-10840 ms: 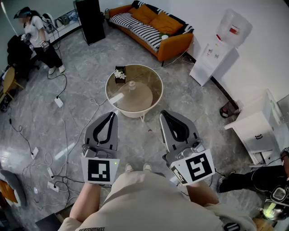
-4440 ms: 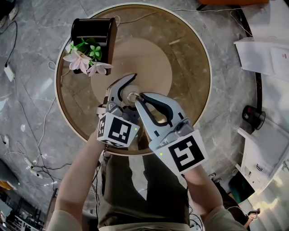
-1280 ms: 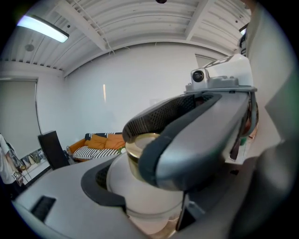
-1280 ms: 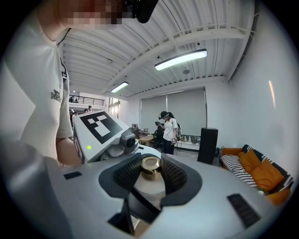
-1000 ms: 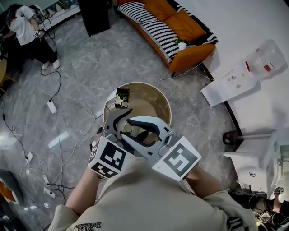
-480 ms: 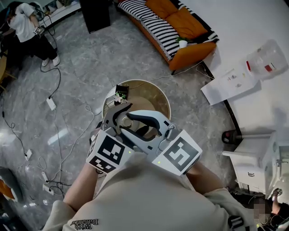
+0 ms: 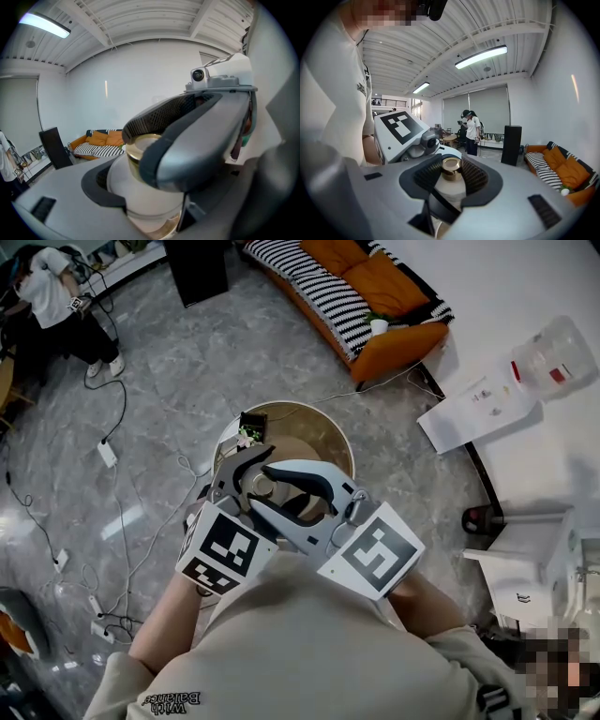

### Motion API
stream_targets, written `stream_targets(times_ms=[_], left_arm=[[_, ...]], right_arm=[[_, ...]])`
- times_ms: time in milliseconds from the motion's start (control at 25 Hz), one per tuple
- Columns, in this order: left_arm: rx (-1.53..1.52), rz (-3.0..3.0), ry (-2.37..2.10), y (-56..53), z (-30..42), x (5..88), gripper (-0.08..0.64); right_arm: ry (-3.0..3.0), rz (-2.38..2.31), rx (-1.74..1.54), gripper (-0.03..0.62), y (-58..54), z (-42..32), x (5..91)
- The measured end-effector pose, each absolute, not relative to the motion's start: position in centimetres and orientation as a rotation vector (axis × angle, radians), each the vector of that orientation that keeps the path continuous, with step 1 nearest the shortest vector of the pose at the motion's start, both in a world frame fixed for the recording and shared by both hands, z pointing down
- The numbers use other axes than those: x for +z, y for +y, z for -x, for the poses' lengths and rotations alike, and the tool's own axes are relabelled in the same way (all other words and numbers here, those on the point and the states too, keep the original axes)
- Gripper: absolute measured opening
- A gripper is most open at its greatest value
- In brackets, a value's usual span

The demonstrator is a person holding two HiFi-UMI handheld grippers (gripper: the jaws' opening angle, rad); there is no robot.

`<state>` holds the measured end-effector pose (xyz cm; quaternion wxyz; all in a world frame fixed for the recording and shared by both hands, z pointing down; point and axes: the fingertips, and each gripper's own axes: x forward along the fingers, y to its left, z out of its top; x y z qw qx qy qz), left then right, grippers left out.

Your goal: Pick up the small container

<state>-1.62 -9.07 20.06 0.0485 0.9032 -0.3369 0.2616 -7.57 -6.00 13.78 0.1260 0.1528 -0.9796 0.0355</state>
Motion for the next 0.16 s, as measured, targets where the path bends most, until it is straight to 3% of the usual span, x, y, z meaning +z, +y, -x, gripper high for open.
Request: stream_targets(times_ms=[160], left_arm=[[0.8, -2.76, -1.021, -8.77, 1.31, 20.0, 0.339]], right_arm=[[-2.847, -0.445, 0.107, 0.114, -5.67, 7.3, 13.86]])
